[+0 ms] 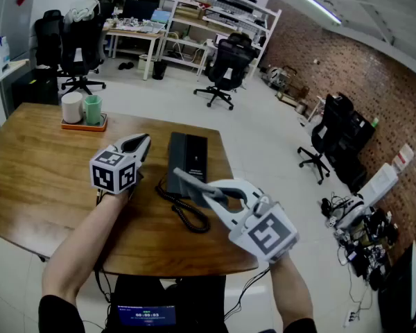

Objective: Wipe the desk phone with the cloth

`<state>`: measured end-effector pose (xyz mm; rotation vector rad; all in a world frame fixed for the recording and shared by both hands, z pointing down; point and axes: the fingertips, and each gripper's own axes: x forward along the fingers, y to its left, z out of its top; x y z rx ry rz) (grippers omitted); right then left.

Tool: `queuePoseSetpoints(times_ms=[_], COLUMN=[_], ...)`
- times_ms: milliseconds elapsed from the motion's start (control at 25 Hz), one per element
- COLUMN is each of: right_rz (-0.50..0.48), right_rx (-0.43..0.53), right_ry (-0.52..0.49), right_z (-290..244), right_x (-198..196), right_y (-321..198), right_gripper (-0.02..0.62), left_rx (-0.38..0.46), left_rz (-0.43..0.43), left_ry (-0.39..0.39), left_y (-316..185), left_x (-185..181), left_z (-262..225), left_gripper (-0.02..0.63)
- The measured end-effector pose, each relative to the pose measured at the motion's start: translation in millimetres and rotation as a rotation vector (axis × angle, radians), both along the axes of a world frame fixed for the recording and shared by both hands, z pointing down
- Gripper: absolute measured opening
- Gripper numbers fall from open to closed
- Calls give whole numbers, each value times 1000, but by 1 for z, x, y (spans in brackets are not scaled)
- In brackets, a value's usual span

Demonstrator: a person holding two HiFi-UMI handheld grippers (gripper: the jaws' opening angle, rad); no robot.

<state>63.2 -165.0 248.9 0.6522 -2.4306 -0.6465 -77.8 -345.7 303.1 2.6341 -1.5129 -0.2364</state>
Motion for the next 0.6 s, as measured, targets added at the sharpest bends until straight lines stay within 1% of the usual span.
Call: queuePoseSetpoints(times_ms=[120,200,320,400,480,600], right_rz=[46,73,103,126,159,216], right_rx=[82,96,87,81,69,38], right_ry=[109,154,214,223,204,175], right_z=[2,7,20,26,32,44], right_x=[-15,-32,-59,-73,-82,-79], right_y=[-64,-106,-162,-194,-221,-251], right_gripper=[26,26,26,26,26,26], left_rx=[73,111,138,141,144,154], left_rz=[13,25,7,-5,-7,-8], left_ry=[-76,-126,-133,-133,-127,-120], left_y=[2,3,0,0,1,2], left_x=[4,5,-2,-6,-5,-4], left_z=[-11,-16,-20,-18,-19,-21], left_gripper=[-2,-2,-2,-2,-2,-2])
